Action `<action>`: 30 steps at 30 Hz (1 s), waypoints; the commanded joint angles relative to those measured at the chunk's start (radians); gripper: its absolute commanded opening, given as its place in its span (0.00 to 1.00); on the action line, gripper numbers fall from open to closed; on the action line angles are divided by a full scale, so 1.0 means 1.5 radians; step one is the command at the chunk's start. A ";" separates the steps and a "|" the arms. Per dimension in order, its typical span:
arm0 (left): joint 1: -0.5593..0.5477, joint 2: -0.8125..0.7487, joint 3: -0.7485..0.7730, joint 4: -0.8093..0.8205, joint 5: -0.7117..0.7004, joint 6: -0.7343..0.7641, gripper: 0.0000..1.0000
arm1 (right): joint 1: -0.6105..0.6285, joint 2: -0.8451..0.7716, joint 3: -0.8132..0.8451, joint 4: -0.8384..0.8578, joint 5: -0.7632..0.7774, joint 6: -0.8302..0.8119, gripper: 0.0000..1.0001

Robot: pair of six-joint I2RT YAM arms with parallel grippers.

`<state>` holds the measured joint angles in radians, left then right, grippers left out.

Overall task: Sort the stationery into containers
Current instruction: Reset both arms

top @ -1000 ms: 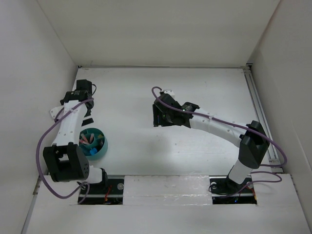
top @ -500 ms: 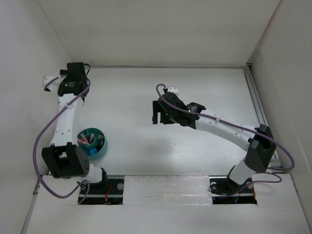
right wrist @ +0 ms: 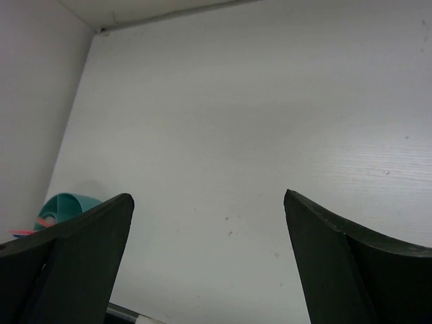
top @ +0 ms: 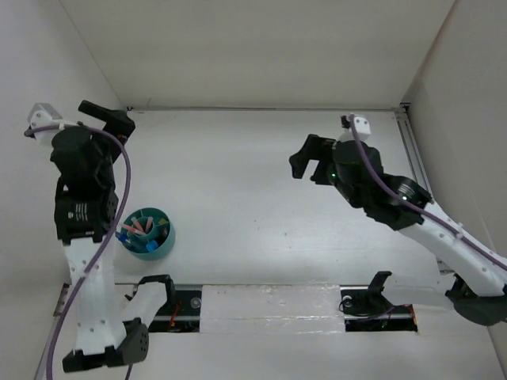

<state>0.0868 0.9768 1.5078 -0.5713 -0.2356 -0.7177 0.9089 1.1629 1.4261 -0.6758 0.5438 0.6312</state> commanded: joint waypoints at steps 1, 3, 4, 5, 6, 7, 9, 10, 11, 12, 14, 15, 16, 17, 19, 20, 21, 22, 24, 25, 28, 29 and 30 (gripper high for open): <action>0.004 -0.075 -0.038 0.003 0.016 0.112 0.99 | -0.005 -0.062 0.029 -0.060 0.056 -0.017 0.99; 0.004 -0.156 -0.097 -0.005 0.002 0.128 0.99 | -0.005 -0.098 0.036 -0.085 0.056 -0.017 0.99; 0.004 -0.185 -0.118 -0.005 0.002 0.128 0.99 | -0.005 -0.110 0.036 -0.091 0.056 -0.017 0.99; 0.004 -0.241 -0.138 -0.005 -0.005 0.128 0.99 | -0.005 -0.121 0.036 -0.098 0.056 -0.017 0.99; 0.004 -0.268 -0.174 -0.005 -0.006 0.128 0.99 | -0.005 -0.132 0.036 -0.104 0.063 -0.017 0.99; 0.004 -0.294 -0.190 -0.005 0.001 0.134 0.99 | -0.005 -0.143 0.036 -0.110 0.063 -0.017 0.99; 0.004 -0.361 -0.209 -0.015 -0.013 0.128 0.99 | -0.005 -0.181 0.030 -0.118 0.063 -0.017 0.99; 0.004 -0.381 -0.219 -0.024 -0.019 0.119 0.99 | -0.005 -0.193 0.030 -0.118 0.063 -0.017 0.99; 0.004 -0.401 -0.219 -0.032 -0.019 0.119 0.99 | -0.005 -0.217 0.030 -0.125 0.069 -0.017 0.99; 0.004 -0.440 -0.226 -0.032 -0.031 0.119 0.99 | -0.005 -0.228 0.030 -0.132 0.069 -0.017 0.99; 0.004 -0.471 -0.226 -0.055 -0.046 0.110 0.99 | -0.005 -0.248 0.030 -0.132 0.069 -0.017 0.99; 0.004 -0.471 -0.217 -0.070 -0.076 0.096 0.99 | -0.005 -0.264 0.030 -0.139 0.069 -0.024 0.99; 0.004 -0.471 -0.202 -0.085 -0.093 0.088 0.99 | -0.005 -0.271 0.030 -0.147 0.069 -0.024 0.99; 0.004 -0.471 -0.201 -0.108 -0.107 0.081 0.99 | -0.005 -0.277 0.030 -0.147 0.069 -0.024 0.99; 0.004 -0.471 -0.191 -0.108 -0.114 0.087 0.99 | -0.005 -0.295 0.030 -0.159 0.075 -0.024 0.99; 0.004 -0.471 -0.174 -0.108 -0.124 0.087 0.99 | -0.005 -0.301 0.030 -0.159 0.075 -0.024 0.99; 0.004 -0.477 -0.166 -0.114 -0.133 0.093 0.99 | -0.005 -0.308 0.030 -0.159 0.083 -0.024 0.99; 0.004 -0.477 -0.159 -0.114 -0.162 0.093 0.99 | -0.005 -0.322 0.023 -0.159 0.083 -0.024 0.99; -0.011 -0.477 -0.145 -0.120 -0.195 0.087 0.99 | -0.005 -0.335 0.014 -0.159 0.093 -0.024 0.99; -0.011 -0.477 -0.145 -0.126 -0.209 0.079 0.99 | -0.005 -0.344 0.014 -0.159 0.093 -0.024 0.99; -0.017 -0.477 -0.153 -0.126 -0.225 0.079 0.99 | -0.005 -0.350 0.005 -0.159 0.099 -0.024 0.99; -0.017 -0.477 -0.153 -0.126 -0.225 0.079 0.99 | -0.005 -0.350 0.005 -0.159 0.099 -0.024 0.99; -0.017 -0.484 -0.161 -0.126 -0.225 0.079 0.99 | -0.005 -0.350 0.005 -0.159 0.099 -0.024 0.99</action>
<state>0.0666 0.2520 1.2713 -0.7635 -0.5285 -0.5934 0.9081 0.6407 1.4391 -0.9115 0.6678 0.6128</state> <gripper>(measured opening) 0.993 0.990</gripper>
